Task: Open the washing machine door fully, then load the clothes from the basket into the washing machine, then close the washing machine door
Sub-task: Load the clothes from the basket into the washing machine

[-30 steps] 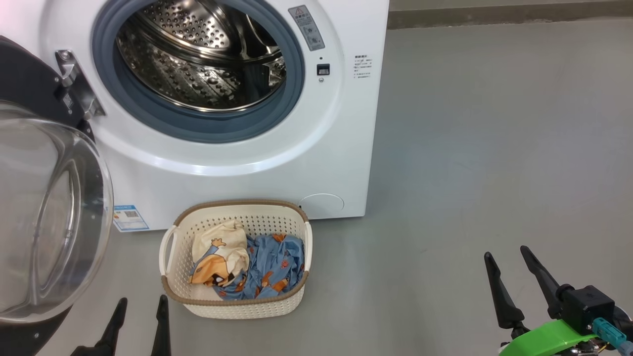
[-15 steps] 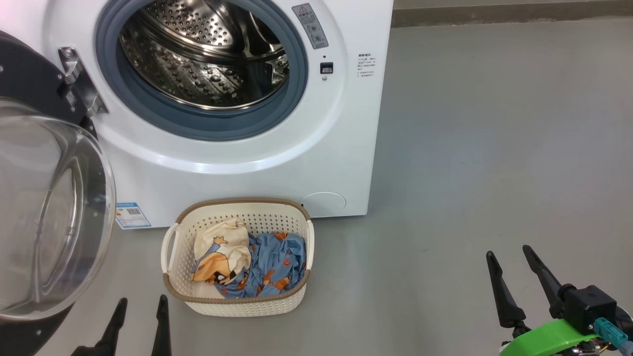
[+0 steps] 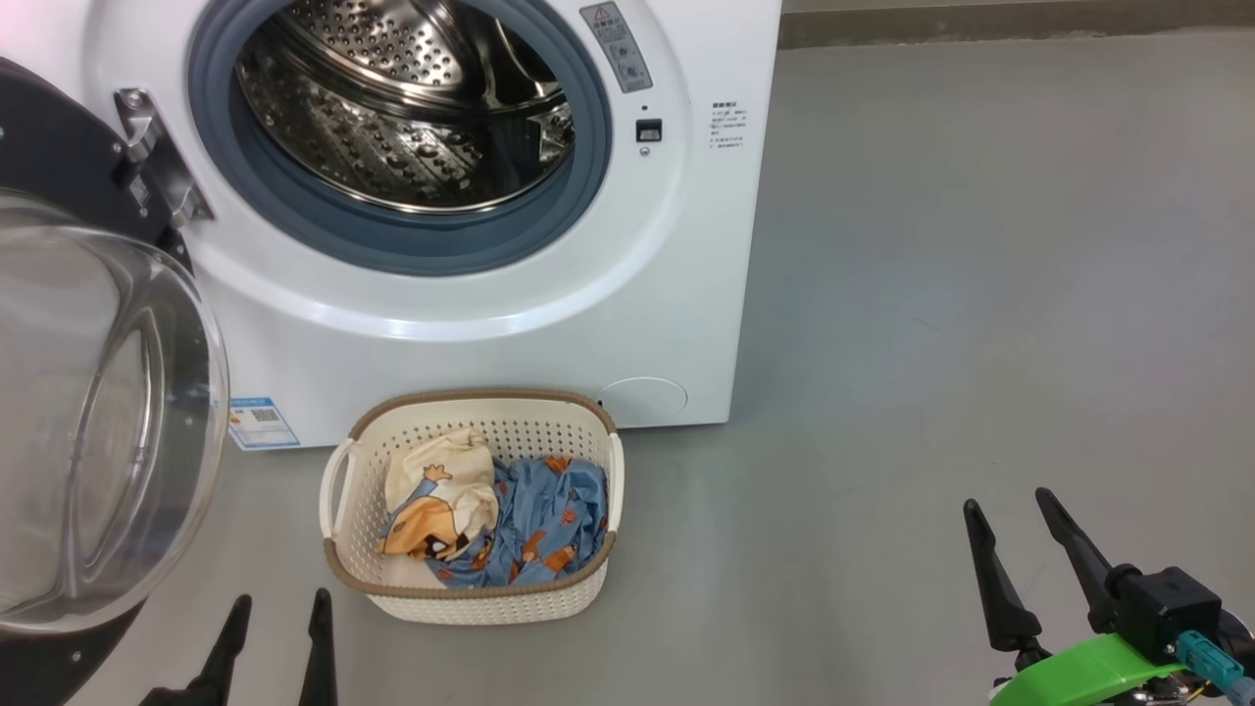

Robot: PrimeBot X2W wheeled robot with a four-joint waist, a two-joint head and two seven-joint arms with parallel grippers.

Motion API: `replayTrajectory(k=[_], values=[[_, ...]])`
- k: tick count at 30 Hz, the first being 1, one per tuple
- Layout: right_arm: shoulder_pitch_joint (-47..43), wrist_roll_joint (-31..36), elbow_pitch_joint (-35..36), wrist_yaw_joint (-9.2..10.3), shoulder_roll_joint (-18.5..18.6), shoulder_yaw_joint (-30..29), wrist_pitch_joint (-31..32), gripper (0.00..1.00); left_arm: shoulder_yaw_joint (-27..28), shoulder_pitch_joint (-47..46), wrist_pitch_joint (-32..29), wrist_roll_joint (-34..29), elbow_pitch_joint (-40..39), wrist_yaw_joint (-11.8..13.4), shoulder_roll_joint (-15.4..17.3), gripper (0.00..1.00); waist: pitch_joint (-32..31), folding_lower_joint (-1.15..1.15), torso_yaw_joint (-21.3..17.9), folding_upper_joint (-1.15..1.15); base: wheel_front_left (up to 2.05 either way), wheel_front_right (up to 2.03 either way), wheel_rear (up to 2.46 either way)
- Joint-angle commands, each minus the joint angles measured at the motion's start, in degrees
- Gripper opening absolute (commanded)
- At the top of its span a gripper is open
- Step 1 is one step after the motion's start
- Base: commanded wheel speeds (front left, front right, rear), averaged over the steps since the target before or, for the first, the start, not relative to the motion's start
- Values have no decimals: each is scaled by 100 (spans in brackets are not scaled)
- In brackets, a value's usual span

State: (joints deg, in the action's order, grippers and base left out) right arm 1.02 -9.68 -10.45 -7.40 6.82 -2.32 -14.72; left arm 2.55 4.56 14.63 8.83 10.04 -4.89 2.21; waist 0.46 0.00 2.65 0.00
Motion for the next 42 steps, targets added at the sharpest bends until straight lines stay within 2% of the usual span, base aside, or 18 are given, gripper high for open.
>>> replayTrajectory(k=[1,22,42], values=[[95,35,118,-9,41,117,-28,100,212,-237,37,38,-96,-32,69,100,1,0,4,0,0,0,0],[134,-12,104,-9,81,93,-28,100,309,-362,37,-65,-34,-71,67,100,121,0,21,0,11,-11,0],[235,-31,88,-9,84,83,-28,100,366,-490,37,-84,-152,53,67,100,256,0,90,0,152,-152,0]])
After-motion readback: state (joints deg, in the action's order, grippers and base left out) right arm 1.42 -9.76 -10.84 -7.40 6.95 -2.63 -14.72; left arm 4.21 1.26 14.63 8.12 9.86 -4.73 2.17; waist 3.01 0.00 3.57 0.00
